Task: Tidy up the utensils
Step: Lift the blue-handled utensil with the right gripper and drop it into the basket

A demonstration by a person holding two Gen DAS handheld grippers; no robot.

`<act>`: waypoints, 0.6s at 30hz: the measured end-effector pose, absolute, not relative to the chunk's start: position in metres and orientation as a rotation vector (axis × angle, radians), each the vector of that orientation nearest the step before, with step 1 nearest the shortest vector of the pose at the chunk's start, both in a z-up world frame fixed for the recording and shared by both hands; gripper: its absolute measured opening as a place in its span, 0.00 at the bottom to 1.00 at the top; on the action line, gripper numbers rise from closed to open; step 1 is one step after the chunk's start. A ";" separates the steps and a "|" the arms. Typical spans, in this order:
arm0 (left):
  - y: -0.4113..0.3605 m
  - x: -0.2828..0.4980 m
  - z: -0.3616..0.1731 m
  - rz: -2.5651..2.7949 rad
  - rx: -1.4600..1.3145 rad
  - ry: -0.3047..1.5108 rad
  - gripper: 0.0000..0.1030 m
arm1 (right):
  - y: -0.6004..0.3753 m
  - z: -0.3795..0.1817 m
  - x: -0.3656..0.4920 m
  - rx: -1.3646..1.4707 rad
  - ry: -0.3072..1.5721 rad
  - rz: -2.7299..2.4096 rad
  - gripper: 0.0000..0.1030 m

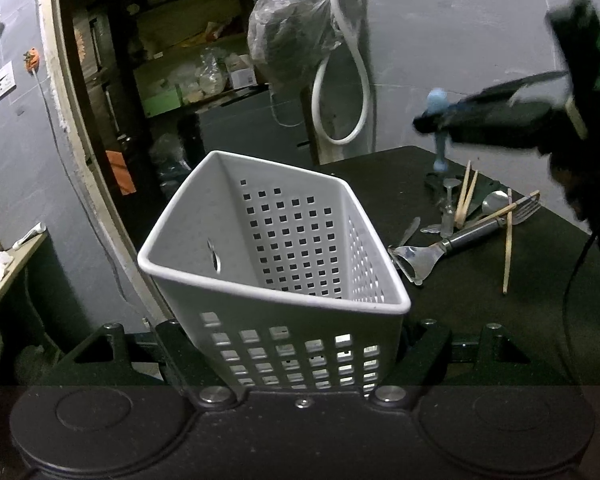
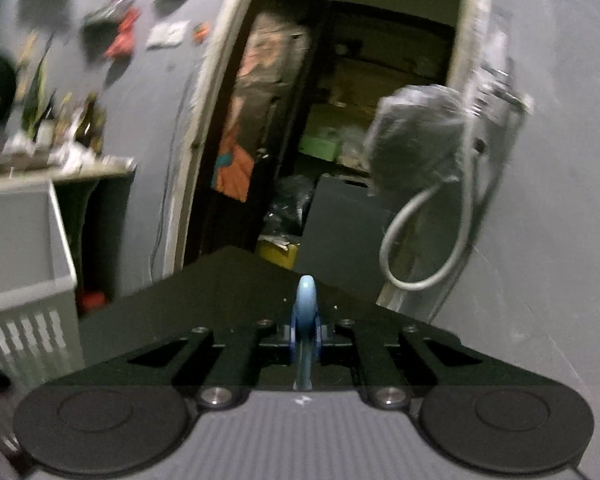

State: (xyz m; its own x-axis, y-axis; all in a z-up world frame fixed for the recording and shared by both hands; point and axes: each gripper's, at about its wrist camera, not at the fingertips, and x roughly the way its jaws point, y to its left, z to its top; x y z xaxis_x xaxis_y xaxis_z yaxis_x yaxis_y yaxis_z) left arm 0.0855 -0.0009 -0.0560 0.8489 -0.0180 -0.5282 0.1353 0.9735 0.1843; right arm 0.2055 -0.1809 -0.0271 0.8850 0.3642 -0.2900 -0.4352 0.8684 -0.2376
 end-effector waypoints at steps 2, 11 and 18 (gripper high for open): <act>0.000 0.085 -0.056 -0.091 0.220 0.548 0.77 | -0.193 -0.011 0.197 -0.213 0.246 0.405 0.09; 0.008 0.083 -0.057 -0.141 0.224 0.531 0.77 | -0.246 0.046 0.148 0.112 0.263 0.369 0.09; 0.012 0.083 -0.058 -0.175 0.235 0.524 0.77 | -0.246 0.092 0.125 0.210 0.169 0.508 0.09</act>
State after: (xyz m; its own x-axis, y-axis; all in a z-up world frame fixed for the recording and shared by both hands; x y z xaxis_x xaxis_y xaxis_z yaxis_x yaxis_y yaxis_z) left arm 0.0833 0.0122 -0.0585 0.8521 -0.1048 -0.5128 0.2242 0.9584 0.1766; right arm 0.1253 -0.2462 0.0917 0.8607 0.4974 -0.1084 -0.4627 0.8532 0.2408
